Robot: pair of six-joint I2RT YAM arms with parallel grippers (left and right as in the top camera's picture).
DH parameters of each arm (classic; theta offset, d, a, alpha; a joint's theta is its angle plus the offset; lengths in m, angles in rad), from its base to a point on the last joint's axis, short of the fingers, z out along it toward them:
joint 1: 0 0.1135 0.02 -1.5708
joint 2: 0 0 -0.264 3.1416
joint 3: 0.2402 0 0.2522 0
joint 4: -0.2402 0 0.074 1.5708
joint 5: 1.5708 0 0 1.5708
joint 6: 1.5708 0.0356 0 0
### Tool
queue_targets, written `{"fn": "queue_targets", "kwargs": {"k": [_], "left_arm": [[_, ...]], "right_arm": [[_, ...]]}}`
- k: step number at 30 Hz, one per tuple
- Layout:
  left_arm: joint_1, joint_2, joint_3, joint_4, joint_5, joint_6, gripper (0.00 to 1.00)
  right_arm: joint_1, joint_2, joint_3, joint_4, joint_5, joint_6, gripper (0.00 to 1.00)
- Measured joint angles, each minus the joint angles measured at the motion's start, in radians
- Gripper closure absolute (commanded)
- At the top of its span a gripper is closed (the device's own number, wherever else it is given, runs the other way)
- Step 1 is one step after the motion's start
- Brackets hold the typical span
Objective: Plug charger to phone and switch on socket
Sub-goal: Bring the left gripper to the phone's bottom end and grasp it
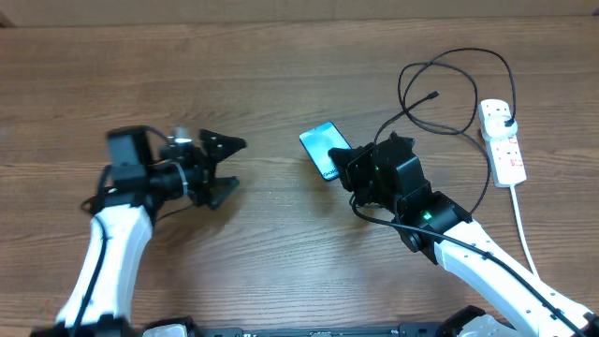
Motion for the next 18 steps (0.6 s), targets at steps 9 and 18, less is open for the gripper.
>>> {"fn": "queue_targets", "kwargs": {"k": [9,18], "left_arm": [[-0.134,0.098,0.0,0.211,0.125,-0.235,0.0],[-0.134,0.099,0.0,0.217,0.126,-0.328,0.01]], "right_arm": [[0.0,0.0,0.0,0.0,-0.08,0.017,0.96],[0.007,0.0,0.0,0.006,-0.1,0.114,0.96]]}}
